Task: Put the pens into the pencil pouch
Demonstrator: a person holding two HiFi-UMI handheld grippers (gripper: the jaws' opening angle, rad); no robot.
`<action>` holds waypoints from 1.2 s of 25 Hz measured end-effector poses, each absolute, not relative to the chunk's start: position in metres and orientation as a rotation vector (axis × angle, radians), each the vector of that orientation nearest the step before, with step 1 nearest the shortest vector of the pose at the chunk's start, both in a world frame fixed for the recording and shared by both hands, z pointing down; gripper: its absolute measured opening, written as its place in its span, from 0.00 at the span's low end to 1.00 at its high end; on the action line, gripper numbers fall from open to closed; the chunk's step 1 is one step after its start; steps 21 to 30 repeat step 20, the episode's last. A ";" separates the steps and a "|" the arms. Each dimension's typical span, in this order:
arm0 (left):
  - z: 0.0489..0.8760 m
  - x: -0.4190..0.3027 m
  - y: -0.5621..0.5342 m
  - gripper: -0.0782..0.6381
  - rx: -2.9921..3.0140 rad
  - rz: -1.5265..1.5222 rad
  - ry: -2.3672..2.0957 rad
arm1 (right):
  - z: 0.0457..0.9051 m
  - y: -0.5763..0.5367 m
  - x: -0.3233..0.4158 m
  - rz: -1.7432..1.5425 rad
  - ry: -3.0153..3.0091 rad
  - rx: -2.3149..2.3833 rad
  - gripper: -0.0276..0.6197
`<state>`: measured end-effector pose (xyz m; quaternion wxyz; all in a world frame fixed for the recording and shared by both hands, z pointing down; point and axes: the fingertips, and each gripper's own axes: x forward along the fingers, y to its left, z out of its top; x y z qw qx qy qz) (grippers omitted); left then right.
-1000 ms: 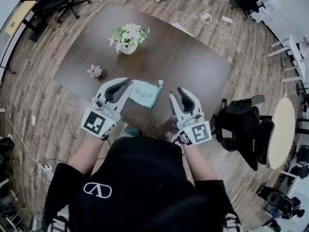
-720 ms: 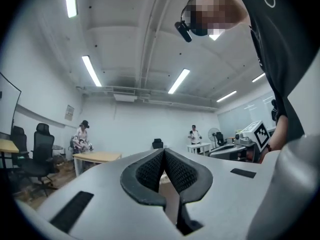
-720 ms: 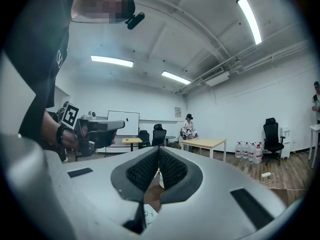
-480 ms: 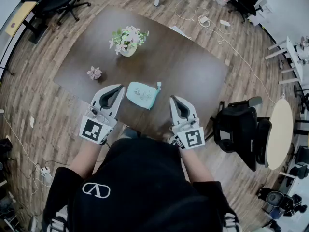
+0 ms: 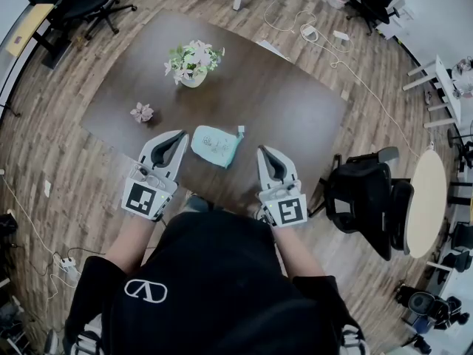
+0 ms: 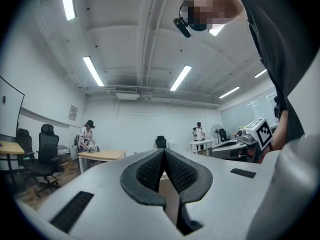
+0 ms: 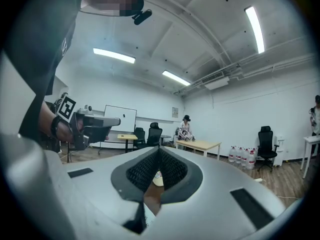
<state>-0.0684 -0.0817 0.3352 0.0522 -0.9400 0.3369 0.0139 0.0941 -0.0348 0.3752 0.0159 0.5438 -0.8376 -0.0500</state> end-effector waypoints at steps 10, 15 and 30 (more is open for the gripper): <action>0.345 -0.062 -0.091 0.12 -2.892 0.010 0.999 | 0.379 -0.037 0.105 -0.136 -2.552 1.719 0.04; 0.348 -0.058 -0.092 0.12 -2.896 -0.007 0.969 | 0.375 -0.036 0.108 -0.137 -2.568 1.749 0.04; 0.347 -0.056 -0.094 0.11 -2.909 0.003 0.967 | 0.378 -0.036 0.108 -0.134 -2.536 1.738 0.04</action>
